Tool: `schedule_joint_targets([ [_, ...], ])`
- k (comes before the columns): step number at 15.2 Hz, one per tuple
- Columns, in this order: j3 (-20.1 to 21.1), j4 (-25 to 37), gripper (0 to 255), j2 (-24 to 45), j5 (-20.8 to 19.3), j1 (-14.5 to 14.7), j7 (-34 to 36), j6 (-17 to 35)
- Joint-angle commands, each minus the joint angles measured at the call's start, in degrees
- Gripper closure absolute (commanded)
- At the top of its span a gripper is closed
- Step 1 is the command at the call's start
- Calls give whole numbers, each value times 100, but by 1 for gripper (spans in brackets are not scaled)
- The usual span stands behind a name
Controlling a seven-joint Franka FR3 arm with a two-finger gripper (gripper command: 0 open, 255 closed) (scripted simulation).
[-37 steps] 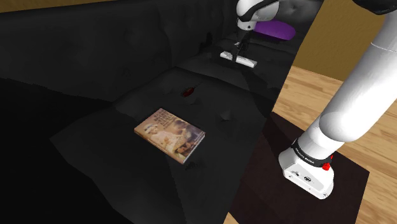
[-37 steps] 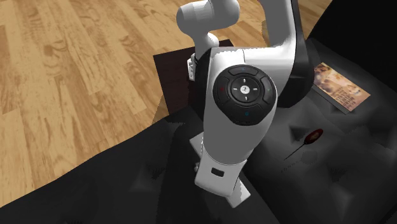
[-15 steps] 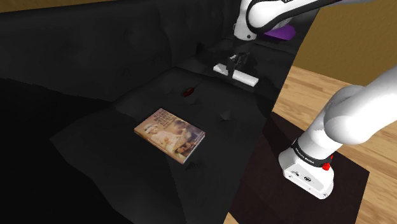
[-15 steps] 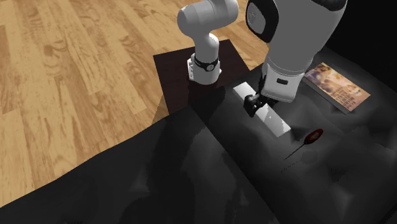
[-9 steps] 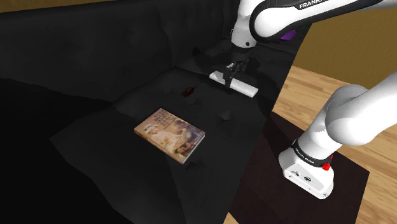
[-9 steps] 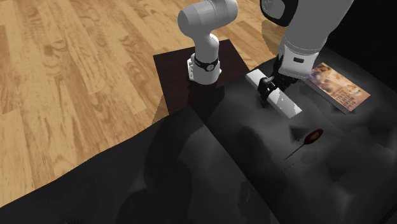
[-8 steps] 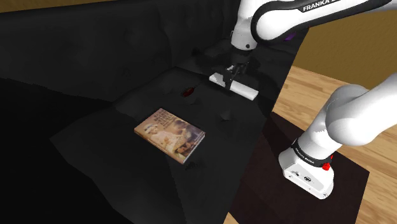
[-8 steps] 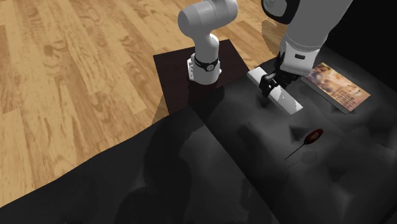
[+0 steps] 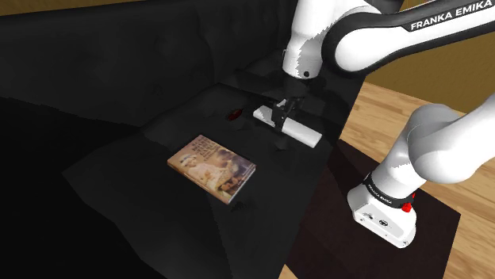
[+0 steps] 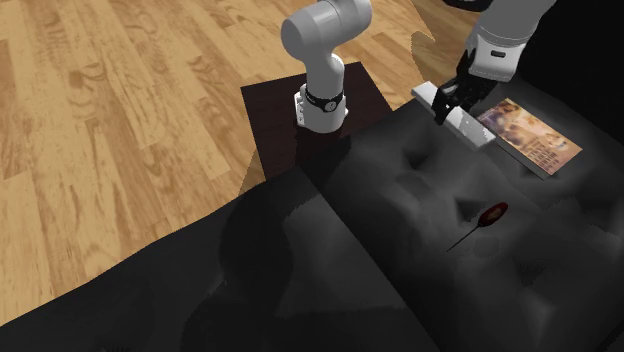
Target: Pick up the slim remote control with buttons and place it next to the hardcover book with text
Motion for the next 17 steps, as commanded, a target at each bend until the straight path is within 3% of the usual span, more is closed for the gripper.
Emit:
schedule_joint_targets([
  [1, 218, 17, 255, -56, 140, 157, 285, -51],
  [10, 1309, 373, 255, 195, 678, 766, 1627, -18],
  [17, 2151, 903, 255, 777, 800, 982, 2645, 163],
])
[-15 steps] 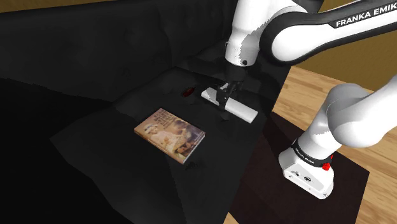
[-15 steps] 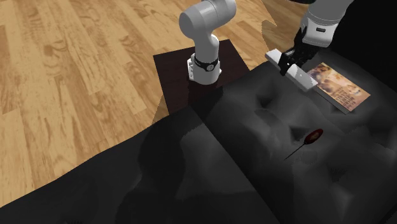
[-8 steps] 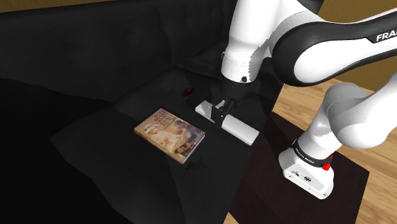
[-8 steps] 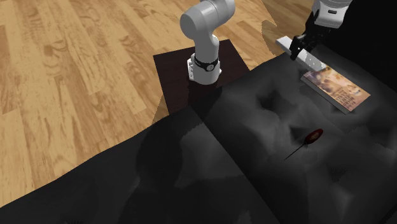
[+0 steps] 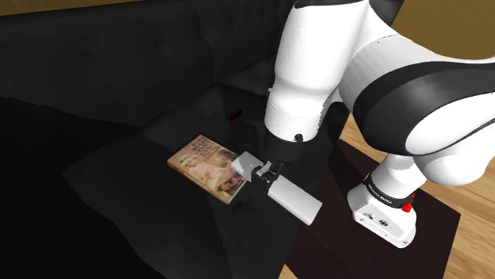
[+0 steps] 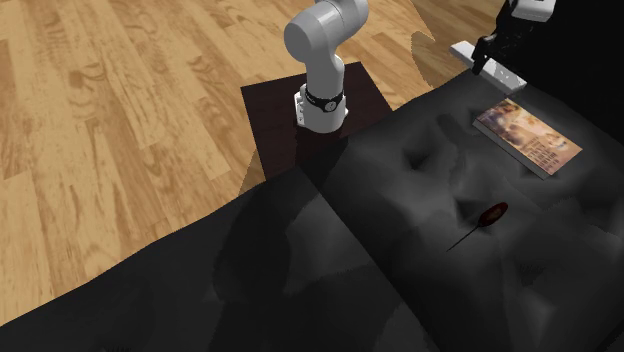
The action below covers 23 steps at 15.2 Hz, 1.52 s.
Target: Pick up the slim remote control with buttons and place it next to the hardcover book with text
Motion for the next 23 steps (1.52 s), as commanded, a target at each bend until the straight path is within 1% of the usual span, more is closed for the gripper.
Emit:
schedule_joint_targets([
  [1, 116, 3, 255, 129, 2, 6, 116, 142],
  [9, 314, -352, 255, 512, -28, -44, 179, 867],
  [15, 475, -567, 255, 884, -122, -115, 272, 1434],
  [23, 474, -567, 255, 884, -122, -115, 273, 1434],
])
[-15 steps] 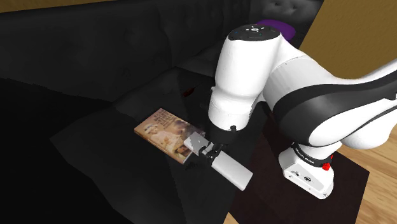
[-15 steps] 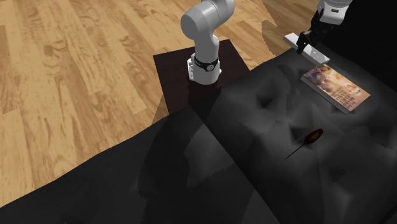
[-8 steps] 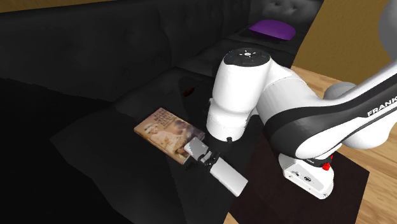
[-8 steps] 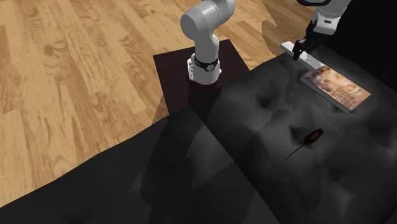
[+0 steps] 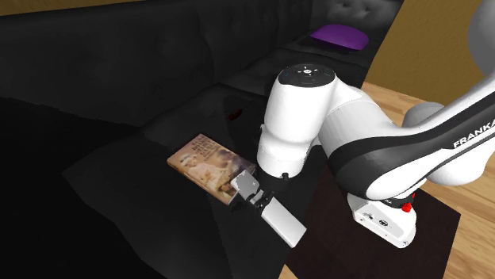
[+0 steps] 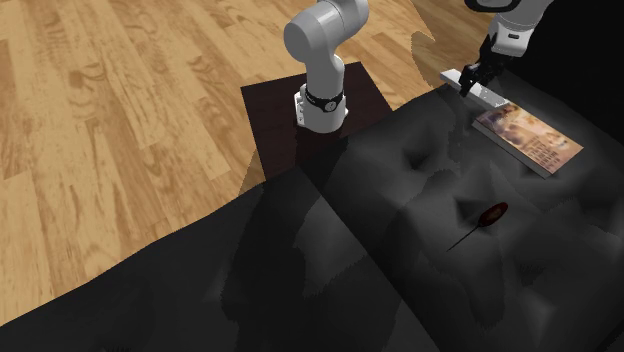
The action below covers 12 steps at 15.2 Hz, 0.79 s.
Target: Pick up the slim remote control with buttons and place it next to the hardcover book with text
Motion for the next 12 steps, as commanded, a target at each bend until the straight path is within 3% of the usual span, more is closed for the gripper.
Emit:
schedule_joint_targets([
  [1, -1, -2, 0, 1, 0, -1, 1, 1],
  [6, -1, -2, 0, 1, 0, -2, 1, 1],
  [10, -257, 349, 0, -567, 123, 93, -142, -892],
  [12, -258, 349, 0, -567, 122, 94, -141, -892],
])
